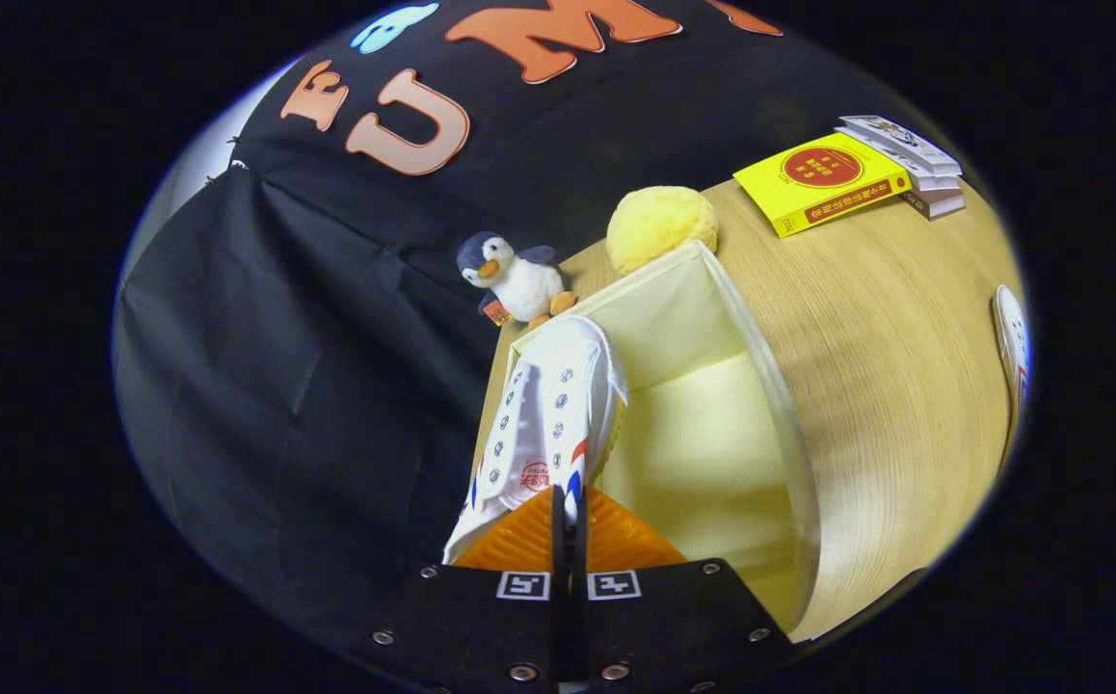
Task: Open the storage box then place both shoes into the box .Put the left shoe in first, then the right shoe, with the right side of both shoes facing outward in a uniform manner.
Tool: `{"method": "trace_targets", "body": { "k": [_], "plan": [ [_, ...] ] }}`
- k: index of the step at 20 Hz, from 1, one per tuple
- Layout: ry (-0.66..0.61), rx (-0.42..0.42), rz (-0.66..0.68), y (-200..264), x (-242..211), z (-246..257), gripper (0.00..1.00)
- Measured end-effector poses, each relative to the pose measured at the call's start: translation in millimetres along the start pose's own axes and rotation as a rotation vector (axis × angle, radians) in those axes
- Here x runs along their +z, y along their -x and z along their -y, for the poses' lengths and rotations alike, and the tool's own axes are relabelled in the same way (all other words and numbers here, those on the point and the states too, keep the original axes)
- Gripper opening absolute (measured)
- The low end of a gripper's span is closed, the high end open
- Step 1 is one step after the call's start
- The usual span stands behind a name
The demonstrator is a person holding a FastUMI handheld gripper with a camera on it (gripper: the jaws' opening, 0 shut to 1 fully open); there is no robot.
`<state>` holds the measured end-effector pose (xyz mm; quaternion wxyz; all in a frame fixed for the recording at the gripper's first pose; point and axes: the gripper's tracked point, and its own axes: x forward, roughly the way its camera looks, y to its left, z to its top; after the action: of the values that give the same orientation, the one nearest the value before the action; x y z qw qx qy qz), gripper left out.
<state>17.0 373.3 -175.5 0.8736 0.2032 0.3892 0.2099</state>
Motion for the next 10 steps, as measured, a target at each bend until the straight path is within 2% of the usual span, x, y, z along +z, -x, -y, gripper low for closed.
{"method": "trace_targets", "body": {
  "k": [6,9,10],
  "plan": [
    [0.044,-0.090,-0.022,-32.1,-13.6,10.4,0.00],
    [0.062,-0.164,-0.045,-43.3,-22.9,24.3,0.00],
    [0.052,-0.146,-0.039,-43.9,-20.8,20.9,0.03]
  ]
}}
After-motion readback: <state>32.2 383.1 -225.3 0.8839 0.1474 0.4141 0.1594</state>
